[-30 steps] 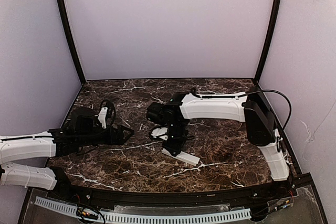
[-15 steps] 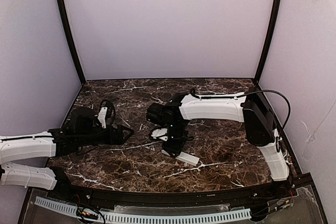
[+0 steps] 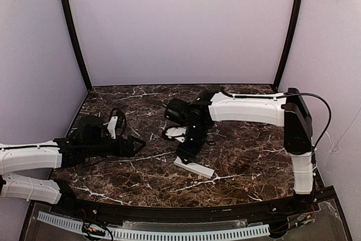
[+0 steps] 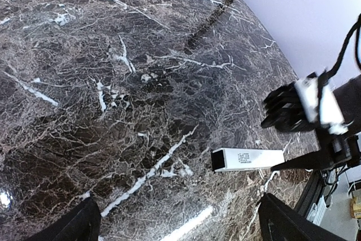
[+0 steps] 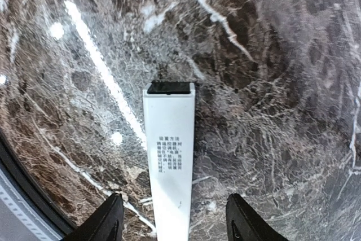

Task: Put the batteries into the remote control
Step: Load the battery cover onto the remote control without the battery cover, then press the battery cover onto the remote control.

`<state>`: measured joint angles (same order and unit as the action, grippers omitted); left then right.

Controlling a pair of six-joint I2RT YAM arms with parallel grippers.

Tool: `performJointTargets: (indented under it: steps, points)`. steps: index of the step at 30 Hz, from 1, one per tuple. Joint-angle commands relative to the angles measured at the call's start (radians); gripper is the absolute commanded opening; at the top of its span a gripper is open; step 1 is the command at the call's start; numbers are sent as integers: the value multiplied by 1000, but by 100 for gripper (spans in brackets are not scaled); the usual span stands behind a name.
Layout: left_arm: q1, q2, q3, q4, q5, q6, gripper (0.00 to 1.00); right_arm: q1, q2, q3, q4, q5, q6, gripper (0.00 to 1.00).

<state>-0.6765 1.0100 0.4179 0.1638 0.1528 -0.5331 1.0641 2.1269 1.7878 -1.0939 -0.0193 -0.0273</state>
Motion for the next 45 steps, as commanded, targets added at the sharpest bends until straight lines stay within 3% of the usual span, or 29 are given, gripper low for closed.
performJointTargets:
  steps: [1,7,12,17,23,32,45]
  points:
    - [6,44,21,13,50,28,99,-33,-144,-66,110,-37,43,64]
    - [-21,179,109,-8,124,89,98,-119,-345,-309,279,-157,159,61]
    - [-123,325,284,-145,51,222,99,-205,-493,-539,399,-256,251,55]
    - [-184,501,429,-196,59,242,99,-238,-564,-683,475,-301,298,48]
    - [-205,604,514,-229,72,243,97,-262,-617,-832,586,-377,363,41]
    - [-218,688,538,-213,126,223,82,-265,-650,-971,753,-492,493,34]
    - [-217,745,548,-173,162,215,78,-268,-654,-1048,841,-517,569,30]
